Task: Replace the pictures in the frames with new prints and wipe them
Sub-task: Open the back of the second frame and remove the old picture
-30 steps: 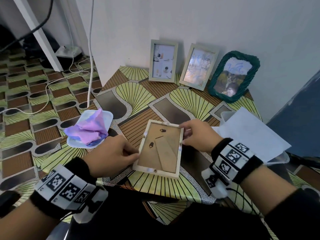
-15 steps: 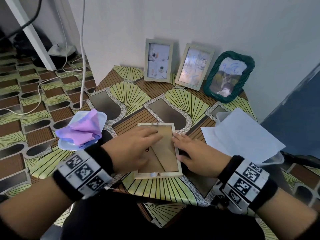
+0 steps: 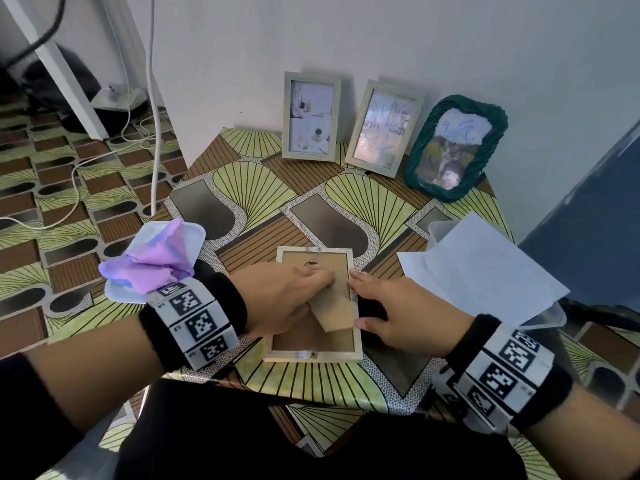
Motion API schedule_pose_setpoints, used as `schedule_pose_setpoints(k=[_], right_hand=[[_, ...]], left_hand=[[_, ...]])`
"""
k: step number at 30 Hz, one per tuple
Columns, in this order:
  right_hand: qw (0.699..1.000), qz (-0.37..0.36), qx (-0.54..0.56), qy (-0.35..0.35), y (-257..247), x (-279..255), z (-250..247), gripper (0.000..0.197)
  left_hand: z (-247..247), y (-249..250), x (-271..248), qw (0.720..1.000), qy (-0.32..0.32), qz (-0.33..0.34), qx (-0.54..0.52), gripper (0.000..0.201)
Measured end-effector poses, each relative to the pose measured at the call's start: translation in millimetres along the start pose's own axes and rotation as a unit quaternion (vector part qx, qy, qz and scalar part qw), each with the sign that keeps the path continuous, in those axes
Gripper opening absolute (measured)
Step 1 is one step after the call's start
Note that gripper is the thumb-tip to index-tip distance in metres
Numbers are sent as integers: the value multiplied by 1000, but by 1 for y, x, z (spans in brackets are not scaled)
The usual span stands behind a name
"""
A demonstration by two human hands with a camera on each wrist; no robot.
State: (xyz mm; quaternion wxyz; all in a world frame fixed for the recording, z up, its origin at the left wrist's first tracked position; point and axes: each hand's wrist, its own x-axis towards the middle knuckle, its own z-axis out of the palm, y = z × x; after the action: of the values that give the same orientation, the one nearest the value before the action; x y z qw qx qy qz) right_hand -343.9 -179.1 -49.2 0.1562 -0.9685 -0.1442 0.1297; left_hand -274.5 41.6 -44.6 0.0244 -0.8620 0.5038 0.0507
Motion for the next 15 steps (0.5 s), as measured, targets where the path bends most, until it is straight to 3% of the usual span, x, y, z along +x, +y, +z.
schedule_pose_setpoints(k=[11, 15], right_hand=[[1000, -3, 12, 7, -2, -2, -3, 60], [1000, -7, 28, 7, -1, -2, -2, 65]], left_hand=[[2, 7, 0, 988, 94, -57, -105, 42], [2, 4, 1, 981, 122, -61, -141, 41]])
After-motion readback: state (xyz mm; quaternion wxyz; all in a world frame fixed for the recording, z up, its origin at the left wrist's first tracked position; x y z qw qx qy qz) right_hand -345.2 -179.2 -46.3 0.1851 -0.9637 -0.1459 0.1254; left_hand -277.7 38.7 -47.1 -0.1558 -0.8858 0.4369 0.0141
